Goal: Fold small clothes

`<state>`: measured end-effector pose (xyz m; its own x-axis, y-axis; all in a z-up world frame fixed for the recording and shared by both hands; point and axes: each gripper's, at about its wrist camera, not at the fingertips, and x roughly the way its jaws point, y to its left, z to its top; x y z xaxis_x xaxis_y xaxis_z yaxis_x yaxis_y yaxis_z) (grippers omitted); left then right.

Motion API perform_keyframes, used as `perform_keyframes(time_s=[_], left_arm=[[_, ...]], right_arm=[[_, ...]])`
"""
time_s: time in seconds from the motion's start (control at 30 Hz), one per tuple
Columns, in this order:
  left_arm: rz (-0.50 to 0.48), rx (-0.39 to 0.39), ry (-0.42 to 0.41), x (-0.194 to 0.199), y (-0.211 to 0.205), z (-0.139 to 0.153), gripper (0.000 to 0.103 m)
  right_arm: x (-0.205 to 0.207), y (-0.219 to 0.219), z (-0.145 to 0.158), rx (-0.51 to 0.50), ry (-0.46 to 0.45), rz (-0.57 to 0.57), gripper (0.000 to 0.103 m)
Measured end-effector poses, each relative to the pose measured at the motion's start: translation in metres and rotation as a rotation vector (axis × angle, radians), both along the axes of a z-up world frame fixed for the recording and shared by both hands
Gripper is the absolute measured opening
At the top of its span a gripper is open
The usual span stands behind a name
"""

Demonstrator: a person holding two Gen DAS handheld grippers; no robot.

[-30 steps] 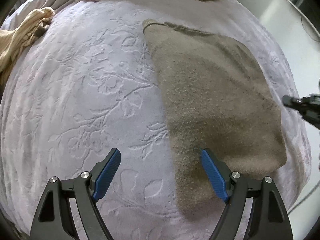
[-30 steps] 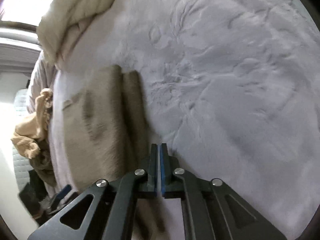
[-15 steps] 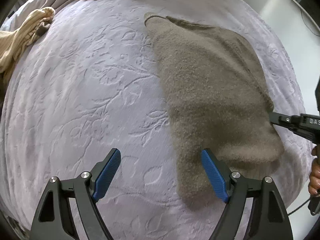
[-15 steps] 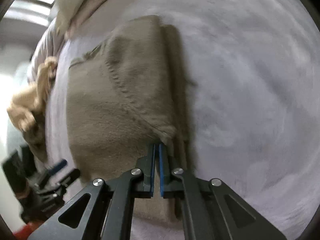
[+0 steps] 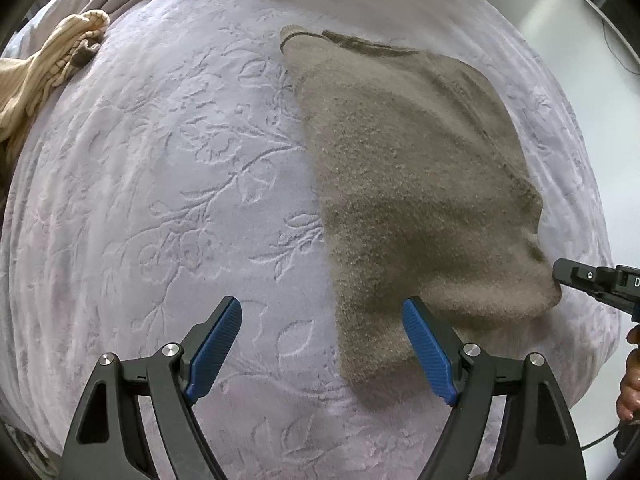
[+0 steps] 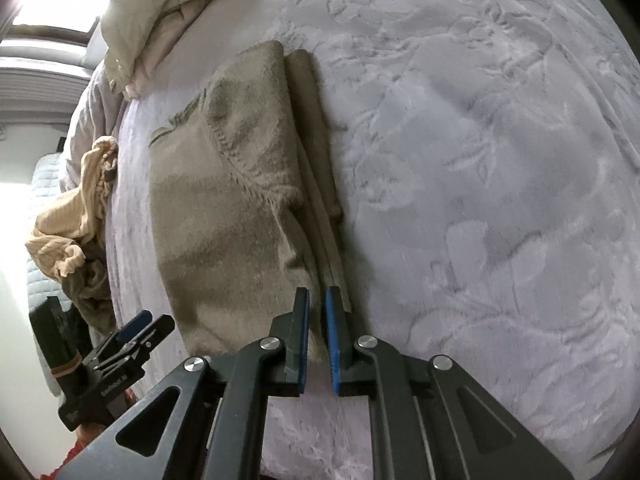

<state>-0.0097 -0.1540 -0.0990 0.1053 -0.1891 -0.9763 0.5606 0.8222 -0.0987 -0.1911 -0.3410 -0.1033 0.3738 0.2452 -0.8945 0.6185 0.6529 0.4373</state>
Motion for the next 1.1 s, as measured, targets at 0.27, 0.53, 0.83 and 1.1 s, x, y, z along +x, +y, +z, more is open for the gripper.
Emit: perform_keyframes(time_s=[0.27,0.53,0.83,1.1], left_arm=[[0.003,0.016,0.016,0.000,-0.003,-0.005,0.089],[-0.012,0.040,0.008,-0.002,-0.009,-0.013,0.089],[-0.016,0.030,0.071,0.004,-0.014,-0.028,0.089],[0.035,0.016,0.087,0.021,-0.011,-0.032,0.089]], right_arm=[[0.006,0.009,0.002,-0.002,-0.008,0.001,0.062],[0.011,0.006,0.001,0.008,-0.003,0.004,0.074],[0.014,0.003,0.007,0.006,-0.081,0.025,0.103],[0.025,-0.006,0.008,-0.019,-0.062,0.053,0.103]])
